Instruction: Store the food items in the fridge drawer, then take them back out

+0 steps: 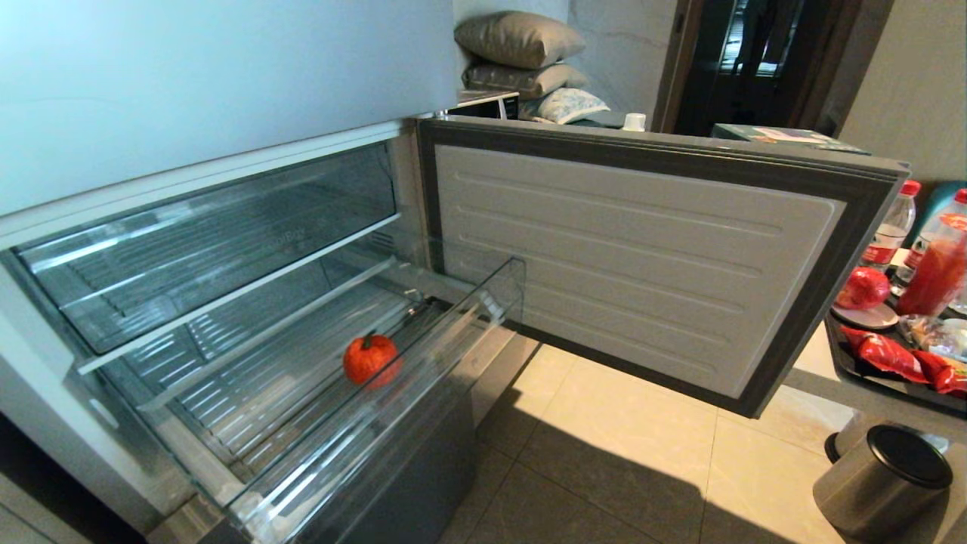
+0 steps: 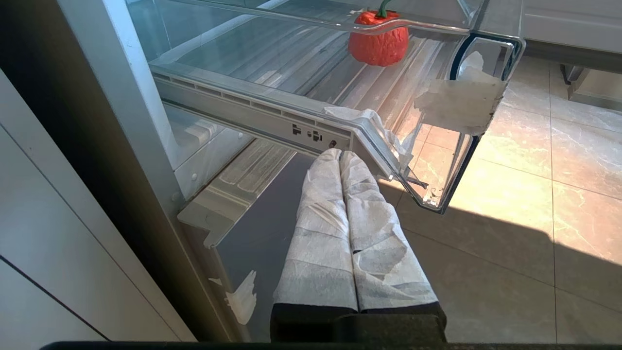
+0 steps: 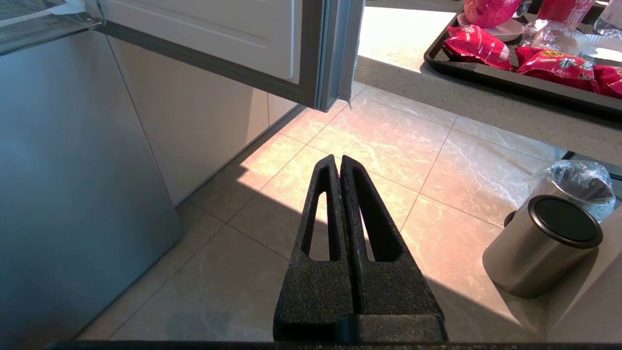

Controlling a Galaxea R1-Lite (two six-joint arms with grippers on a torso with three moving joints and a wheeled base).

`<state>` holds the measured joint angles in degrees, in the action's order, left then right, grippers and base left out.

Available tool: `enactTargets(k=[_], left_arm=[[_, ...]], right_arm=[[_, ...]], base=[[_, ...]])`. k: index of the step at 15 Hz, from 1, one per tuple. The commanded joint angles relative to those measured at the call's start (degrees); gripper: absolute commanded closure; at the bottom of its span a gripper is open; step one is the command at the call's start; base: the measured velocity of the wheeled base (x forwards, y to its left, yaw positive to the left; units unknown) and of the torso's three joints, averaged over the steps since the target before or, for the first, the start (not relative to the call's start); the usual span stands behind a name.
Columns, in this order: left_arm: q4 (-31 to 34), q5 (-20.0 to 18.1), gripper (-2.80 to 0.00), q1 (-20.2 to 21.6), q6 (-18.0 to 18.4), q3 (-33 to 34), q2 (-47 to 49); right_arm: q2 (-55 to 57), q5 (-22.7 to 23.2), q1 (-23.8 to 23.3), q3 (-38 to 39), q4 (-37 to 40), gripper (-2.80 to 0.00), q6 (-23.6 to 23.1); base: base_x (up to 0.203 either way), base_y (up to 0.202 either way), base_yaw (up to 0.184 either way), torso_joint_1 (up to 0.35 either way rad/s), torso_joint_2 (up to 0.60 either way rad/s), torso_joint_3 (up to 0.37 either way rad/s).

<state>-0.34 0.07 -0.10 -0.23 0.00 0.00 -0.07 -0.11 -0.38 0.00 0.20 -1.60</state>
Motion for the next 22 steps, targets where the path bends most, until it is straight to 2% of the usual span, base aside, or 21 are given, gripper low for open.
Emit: enactTargets(k=[1, 6, 14, 17, 22], left_arm=[[-0.06, 0.01, 0.00, 0.01, -0.03, 0.09, 0.09], [-0.01, 0.01, 0.00, 0.01, -0.03, 0.09, 0.09], [-0.10, 0.01, 0.00, 0.01, 0.23, 0.09, 0.02], [-0.10, 0.01, 0.00, 0.01, 0.23, 0.09, 0.09], [-0.10, 0.01, 0.00, 0.01, 0.23, 0.09, 0.07]], right_arm=[[0.07, 0.02, -0.06, 0.00, -0.02, 0.00, 0.37], [0.07, -0.33, -0.06, 0.00, -0.01, 0.00, 2.18], [0.07, -0.94, -0.03, -0.46, -0.17, 0.00, 2.13], [4.85, -4.35, -0.05, -9.15, 1.32, 0.00, 3.44], [36.18, -12.96, -0.30, -29.21, 2.21, 0.00, 13.28]], base=[[0.000, 0.000, 0.000, 0.000, 0.00, 0.000], [0.000, 0.000, 0.000, 0.000, 0.00, 0.000], [0.000, 0.000, 0.000, 0.000, 0.00, 0.000], [0.000, 0.000, 0.000, 0.000, 0.00, 0.000], [0.000, 0.000, 0.000, 0.000, 0.00, 0.000]])
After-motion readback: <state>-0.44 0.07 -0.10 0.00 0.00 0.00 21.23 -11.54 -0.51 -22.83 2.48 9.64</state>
